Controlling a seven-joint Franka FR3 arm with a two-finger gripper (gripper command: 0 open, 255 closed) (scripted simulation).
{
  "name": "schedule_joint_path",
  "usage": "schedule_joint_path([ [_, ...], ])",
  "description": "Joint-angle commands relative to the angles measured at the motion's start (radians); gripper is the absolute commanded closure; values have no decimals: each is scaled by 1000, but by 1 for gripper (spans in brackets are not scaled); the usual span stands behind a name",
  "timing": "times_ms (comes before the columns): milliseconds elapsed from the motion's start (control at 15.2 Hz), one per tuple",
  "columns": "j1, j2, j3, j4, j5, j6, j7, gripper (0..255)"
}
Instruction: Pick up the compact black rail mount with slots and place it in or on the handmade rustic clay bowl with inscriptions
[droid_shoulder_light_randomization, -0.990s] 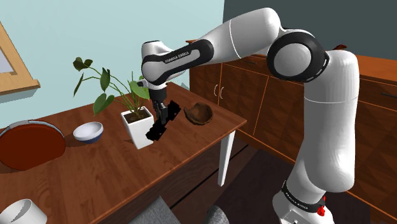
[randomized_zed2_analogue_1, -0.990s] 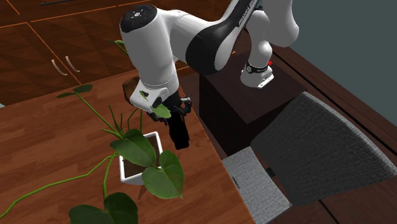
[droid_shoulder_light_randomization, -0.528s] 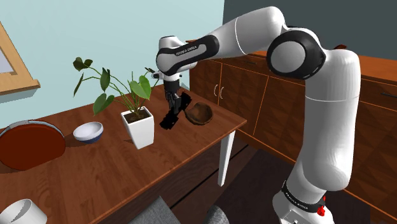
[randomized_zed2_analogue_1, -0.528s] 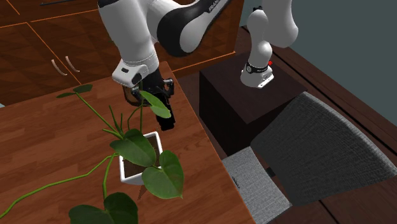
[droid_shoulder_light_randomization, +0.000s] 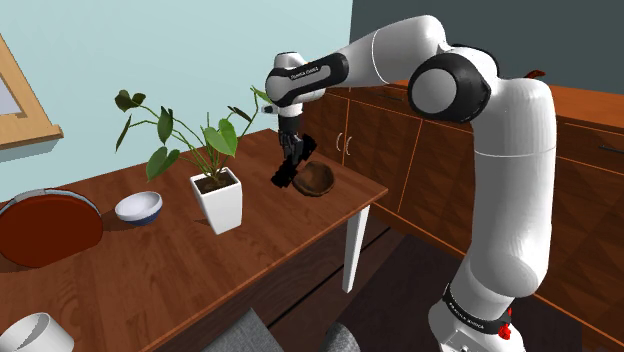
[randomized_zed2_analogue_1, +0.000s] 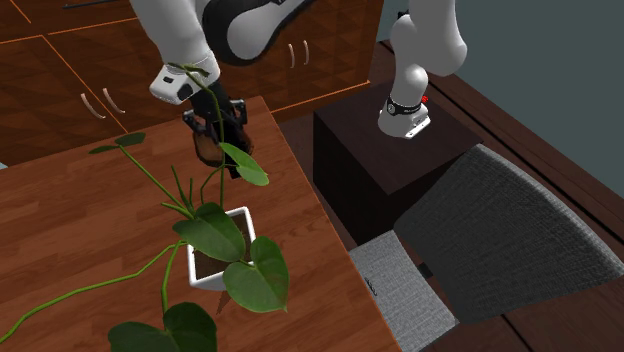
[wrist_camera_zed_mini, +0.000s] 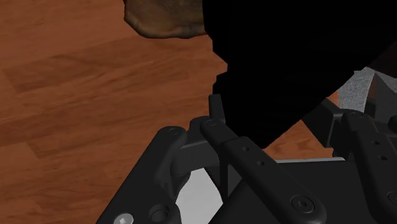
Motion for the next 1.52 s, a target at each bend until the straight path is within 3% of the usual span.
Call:
schedule_joint_path([
  [0, -29, 17, -13, 23, 4, -7, -43, 255],
  [594, -161, 157, -60, 249, 25, -100, -214, 255],
  [1452, -159, 195, -57, 132, 31, 55, -221, 255],
])
